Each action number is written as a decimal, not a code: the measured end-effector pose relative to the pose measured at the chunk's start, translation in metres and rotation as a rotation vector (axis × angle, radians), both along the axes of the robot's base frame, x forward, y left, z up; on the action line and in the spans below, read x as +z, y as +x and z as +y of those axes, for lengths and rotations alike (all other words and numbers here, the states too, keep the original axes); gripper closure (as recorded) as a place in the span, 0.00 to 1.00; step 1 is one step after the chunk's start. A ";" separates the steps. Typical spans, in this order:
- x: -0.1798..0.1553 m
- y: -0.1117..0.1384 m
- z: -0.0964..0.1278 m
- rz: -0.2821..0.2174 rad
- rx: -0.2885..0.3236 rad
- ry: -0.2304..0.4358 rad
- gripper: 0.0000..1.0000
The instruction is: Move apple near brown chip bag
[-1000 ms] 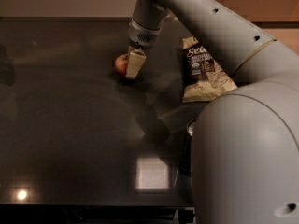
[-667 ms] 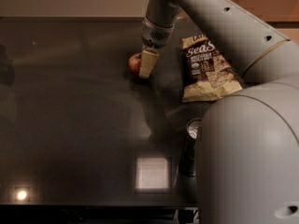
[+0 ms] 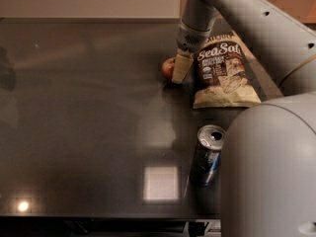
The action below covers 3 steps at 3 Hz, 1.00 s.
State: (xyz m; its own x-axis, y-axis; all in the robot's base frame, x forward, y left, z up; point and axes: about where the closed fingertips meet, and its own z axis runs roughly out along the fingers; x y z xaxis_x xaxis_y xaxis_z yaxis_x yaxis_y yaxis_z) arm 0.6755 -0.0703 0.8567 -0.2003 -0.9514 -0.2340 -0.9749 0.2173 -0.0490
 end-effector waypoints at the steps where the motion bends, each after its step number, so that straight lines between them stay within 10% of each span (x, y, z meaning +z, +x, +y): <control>1: -0.002 -0.001 -0.026 0.006 -0.053 0.003 0.59; 3: -0.006 -0.004 -0.046 0.017 -0.091 0.026 0.13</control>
Offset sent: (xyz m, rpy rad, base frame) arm -0.0141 -0.0600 -0.0025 0.0109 0.0461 -0.1037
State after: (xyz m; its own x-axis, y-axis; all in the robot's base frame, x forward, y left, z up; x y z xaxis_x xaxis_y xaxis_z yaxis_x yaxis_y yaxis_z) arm 0.6714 -0.1160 0.8503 -0.2896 -0.9227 -0.2546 -0.9517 0.3059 -0.0259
